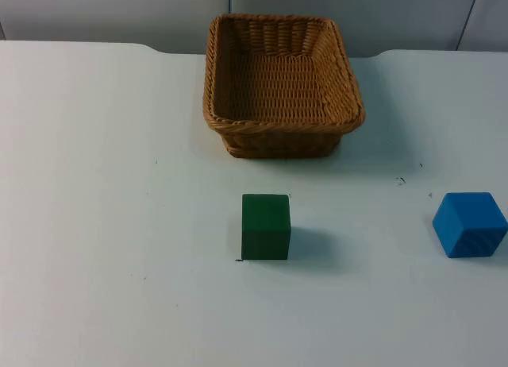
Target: Pick up the basket with the left hand and place the blue cube into the basket with the right hand.
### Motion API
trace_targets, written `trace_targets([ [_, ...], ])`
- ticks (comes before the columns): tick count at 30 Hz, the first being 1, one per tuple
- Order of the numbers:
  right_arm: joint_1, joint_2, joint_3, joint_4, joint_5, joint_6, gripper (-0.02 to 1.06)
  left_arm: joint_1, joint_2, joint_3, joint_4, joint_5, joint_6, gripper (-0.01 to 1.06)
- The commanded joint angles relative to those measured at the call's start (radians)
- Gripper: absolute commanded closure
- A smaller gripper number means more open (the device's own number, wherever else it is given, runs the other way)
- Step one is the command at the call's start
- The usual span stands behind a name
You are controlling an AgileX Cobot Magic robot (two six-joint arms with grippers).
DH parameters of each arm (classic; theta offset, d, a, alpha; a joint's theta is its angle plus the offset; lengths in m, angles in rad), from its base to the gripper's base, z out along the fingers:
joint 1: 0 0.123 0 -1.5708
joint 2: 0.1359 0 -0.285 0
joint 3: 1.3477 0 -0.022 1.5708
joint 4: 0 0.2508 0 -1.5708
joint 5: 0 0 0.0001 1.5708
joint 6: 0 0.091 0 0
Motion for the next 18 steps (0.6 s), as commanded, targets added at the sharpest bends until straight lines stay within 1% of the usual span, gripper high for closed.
trace_targets([
  [1, -0.007, -0.002, -0.015, 0.003, -0.001, -0.005, 0.0, -0.001, -0.005, -0.012, -0.011, -0.009, -0.002, 0.0],
  [4, -0.007, 0.039, -0.033, 0.006, 0.002, -0.005, 0.0, -0.001, -0.005, -0.029, -0.014, -0.011, -0.002, 0.0],
  [10, -0.007, 0.158, -0.098, 0.01, -0.03, -0.005, 0.0, -0.001, 0.029, -0.06, -0.042, -0.017, -0.004, 0.0],
  [14, -0.007, 0.246, -0.15, 0.007, -0.061, -0.012, 0.0, -0.001, 0.124, -0.06, -0.112, -0.048, -0.004, 0.0],
  [15, -0.007, 0.246, -0.15, 0.007, -0.061, -0.012, 0.0, -0.001, 0.124, -0.06, -0.112, -0.048, -0.004, 0.0],
  [18, -0.007, 0.312, -0.185, -0.001, -0.069, -0.019, 0.0, -0.001, 0.212, -0.06, -0.173, -0.079, -0.004, 0.0],
])
